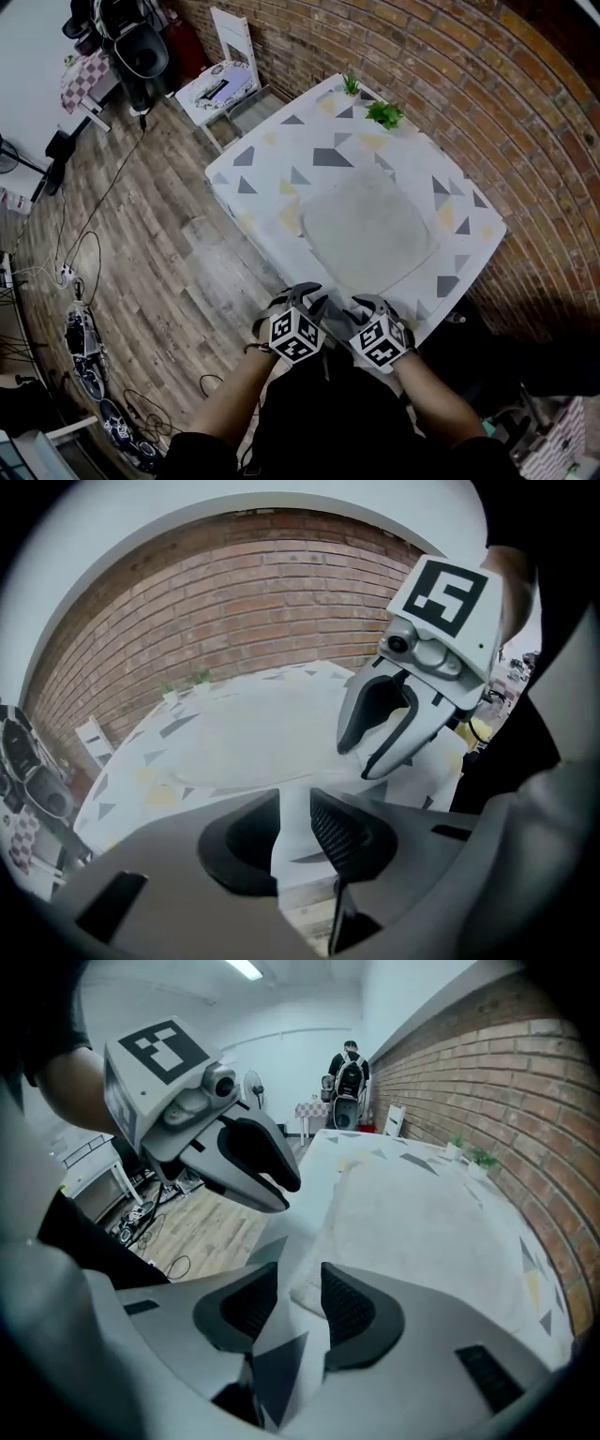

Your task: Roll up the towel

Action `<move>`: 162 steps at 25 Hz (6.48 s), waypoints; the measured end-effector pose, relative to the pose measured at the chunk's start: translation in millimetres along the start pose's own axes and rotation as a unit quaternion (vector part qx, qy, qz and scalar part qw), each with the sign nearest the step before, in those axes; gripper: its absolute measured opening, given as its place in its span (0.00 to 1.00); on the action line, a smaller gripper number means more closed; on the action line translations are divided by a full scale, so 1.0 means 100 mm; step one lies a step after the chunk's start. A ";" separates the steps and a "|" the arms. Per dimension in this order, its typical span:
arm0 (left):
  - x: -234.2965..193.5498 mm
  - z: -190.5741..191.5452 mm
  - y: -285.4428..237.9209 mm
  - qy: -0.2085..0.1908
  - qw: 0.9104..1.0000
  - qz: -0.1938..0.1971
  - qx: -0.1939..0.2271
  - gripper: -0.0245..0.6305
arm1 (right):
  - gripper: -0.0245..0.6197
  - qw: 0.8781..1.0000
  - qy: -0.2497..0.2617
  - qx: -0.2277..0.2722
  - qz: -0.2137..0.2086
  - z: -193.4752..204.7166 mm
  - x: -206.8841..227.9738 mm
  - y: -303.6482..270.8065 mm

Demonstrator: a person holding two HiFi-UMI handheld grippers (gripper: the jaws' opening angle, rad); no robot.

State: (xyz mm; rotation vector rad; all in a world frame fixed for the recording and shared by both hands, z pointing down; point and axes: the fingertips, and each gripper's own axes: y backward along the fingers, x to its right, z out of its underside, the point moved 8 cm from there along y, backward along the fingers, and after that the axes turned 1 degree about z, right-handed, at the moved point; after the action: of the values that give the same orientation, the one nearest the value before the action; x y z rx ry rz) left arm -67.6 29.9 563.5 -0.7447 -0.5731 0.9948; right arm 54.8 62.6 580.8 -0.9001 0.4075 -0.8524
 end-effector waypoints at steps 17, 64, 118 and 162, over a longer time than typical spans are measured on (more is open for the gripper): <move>0.21 -0.18 -0.19 -0.070 0.996 0.064 0.002 0.21 | 0.08 1.000 0.019 -0.011 -0.011 0.12 0.05 0.08; 0.11 -0.31 -0.48 0.029 0.993 0.097 -0.067 0.08 | 0.17 0.997 0.074 0.003 -0.031 0.03 0.43 0.07; 0.21 -0.43 -0.53 -0.208 0.969 0.105 -0.083 0.13 | 0.10 0.997 0.022 -0.039 -0.068 -0.08 0.52 0.09; 0.21 -0.39 -0.40 -0.218 0.965 0.126 -0.075 0.14 | 0.10 0.990 0.058 -0.047 -0.123 -0.02 0.42 0.13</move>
State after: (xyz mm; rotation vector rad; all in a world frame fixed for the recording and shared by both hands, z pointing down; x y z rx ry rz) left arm -8.3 24.0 572.1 -0.7475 -0.9598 1.3776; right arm 85.2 32.9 570.8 -1.0046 0.4474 -1.1226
